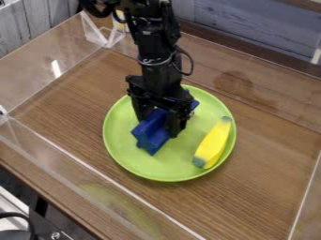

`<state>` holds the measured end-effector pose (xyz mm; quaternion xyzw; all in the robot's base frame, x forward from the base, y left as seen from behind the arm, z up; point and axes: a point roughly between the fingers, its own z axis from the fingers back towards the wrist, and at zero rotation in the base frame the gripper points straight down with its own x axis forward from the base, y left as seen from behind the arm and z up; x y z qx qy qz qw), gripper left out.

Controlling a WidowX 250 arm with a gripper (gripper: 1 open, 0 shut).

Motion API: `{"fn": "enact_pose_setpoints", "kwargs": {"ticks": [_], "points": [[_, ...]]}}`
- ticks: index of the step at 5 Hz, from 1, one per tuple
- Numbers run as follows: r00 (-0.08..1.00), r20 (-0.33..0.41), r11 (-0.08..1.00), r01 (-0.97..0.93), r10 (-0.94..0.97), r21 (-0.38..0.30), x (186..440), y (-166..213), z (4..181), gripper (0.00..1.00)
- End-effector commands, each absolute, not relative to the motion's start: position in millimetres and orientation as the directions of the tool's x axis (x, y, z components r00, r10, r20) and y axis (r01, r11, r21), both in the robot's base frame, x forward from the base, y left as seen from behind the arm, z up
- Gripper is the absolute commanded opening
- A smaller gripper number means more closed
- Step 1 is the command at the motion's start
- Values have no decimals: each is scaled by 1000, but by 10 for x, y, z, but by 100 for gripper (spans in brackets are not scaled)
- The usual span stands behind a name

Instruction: Remove the blue object from inside the green plate and put it on the table

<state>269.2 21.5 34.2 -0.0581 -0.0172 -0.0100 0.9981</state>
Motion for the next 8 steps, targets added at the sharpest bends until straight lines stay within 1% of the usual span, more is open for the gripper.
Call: {"fn": "enact_pose_setpoints", "kwargs": {"ticks": [1, 5, 8], "points": [[999, 49, 993, 19, -13, -117, 2728, 184, 341, 0], [999, 41, 992, -2, 7, -123, 2741, 156, 297, 0], [999, 37, 991, -17, 22, -131, 2745, 128, 298, 0]]}}
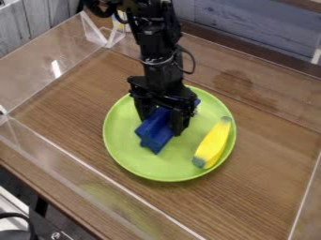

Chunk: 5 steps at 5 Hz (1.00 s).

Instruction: Remove the blue object from inside the green plate and put it on the table

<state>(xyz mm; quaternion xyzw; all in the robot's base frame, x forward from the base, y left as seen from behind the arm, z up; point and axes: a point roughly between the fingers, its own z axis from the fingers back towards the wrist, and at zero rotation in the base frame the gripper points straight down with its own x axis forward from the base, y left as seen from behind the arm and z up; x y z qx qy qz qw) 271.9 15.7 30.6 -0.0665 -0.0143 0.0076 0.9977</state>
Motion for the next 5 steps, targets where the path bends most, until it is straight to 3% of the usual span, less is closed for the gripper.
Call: {"fn": "enact_pose_setpoints", "kwargs": {"ticks": [1, 5], "points": [[999, 36, 991, -22, 27, -134, 2746, 118, 297, 0], [998, 29, 989, -43, 47, -140, 2755, 83, 272, 0]]}}
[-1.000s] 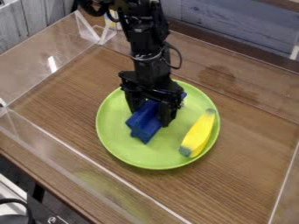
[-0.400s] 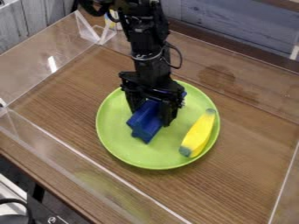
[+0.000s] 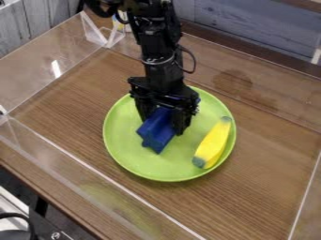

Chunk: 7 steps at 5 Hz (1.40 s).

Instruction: Remove the blue object from inside the green plate and put it on the table

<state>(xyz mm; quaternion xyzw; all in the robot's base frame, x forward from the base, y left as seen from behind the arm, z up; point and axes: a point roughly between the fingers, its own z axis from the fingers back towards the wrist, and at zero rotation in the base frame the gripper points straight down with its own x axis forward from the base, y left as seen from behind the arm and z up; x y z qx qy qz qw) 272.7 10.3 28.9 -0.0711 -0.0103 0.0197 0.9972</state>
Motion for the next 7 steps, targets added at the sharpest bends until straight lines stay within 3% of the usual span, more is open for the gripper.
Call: {"fn": "enact_pose_setpoints", "kwargs": {"ticks": [1, 7], "points": [[998, 27, 989, -47, 51, -142, 2757, 74, 269, 0], [997, 18, 985, -71, 75, -158, 2758, 12, 314, 0]]}}
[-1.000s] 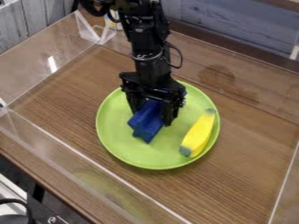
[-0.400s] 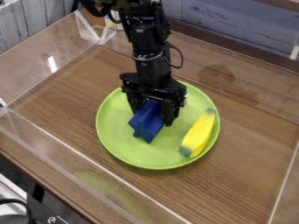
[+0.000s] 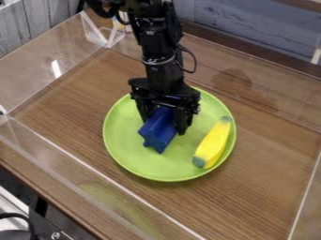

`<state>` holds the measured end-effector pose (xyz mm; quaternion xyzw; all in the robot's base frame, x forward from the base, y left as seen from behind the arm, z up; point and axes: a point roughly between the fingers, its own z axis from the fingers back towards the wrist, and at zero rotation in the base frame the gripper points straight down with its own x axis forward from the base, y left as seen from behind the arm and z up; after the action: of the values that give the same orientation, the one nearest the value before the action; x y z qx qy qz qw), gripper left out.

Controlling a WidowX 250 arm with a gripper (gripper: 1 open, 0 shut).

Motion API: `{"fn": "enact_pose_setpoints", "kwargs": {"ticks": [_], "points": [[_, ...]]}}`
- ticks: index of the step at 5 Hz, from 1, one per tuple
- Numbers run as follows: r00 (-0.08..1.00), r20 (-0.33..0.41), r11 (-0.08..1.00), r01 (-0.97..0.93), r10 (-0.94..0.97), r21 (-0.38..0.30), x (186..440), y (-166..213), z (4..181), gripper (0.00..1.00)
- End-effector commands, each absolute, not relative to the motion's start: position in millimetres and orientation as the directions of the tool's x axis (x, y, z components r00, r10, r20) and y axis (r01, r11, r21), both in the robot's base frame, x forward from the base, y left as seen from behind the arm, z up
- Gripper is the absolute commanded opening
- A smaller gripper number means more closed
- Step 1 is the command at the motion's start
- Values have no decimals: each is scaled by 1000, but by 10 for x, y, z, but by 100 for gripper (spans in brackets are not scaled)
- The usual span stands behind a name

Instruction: Remove the blue object from inside the green plate and put it on the table

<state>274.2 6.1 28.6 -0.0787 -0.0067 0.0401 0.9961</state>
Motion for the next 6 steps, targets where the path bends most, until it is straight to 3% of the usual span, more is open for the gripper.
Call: {"fn": "enact_pose_setpoints", "kwargs": {"ticks": [1, 6], "points": [[997, 17, 984, -75, 78, -161, 2758, 3, 329, 0], [995, 12, 981, -91, 94, -172, 2759, -45, 385, 0]]}}
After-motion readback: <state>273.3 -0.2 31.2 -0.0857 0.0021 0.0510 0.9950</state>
